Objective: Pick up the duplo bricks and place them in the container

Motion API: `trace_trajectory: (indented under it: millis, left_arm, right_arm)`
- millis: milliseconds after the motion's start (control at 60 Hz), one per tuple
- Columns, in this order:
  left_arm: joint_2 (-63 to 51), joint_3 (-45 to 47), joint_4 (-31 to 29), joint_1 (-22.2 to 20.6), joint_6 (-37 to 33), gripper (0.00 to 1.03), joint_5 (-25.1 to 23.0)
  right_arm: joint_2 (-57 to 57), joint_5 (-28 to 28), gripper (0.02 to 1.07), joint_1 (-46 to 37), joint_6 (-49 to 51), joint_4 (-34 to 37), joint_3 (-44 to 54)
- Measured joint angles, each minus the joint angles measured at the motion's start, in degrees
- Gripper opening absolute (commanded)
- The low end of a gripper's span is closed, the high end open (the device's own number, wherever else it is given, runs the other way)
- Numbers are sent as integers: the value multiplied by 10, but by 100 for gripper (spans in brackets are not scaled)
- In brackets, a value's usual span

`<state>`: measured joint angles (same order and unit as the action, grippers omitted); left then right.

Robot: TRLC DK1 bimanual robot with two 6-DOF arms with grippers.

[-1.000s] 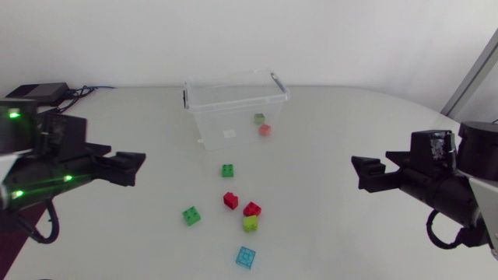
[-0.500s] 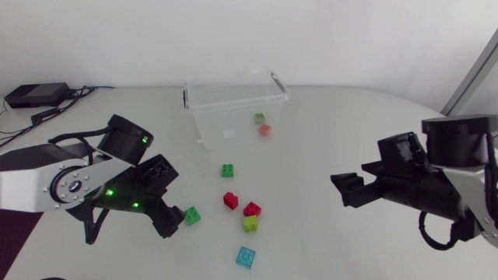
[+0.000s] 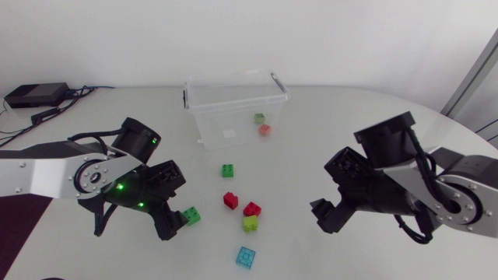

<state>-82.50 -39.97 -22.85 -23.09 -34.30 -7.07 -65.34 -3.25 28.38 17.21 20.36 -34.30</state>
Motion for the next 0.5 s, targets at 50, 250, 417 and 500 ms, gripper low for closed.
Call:
trace_trajectory:
  millis: [50, 250, 417, 500]
  left_arm:
    - [-9, -2, 1, 0, -3, 93, 0]
    - [-56, -10, 15, -6, -3, 88, 0]
    - [-84, -16, 17, -13, -7, 73, 0]
    - [-109, -27, 19, -17, -11, 61, 0]
  right_arm:
    - [-6, 0, 102, 8, 0, 0, 0]
    - [-21, 0, 102, 37, 0, -22, -3]
    - [-49, 2, 102, 45, 10, -28, -20]
    - [-68, 2, 102, 55, 11, -28, -29]
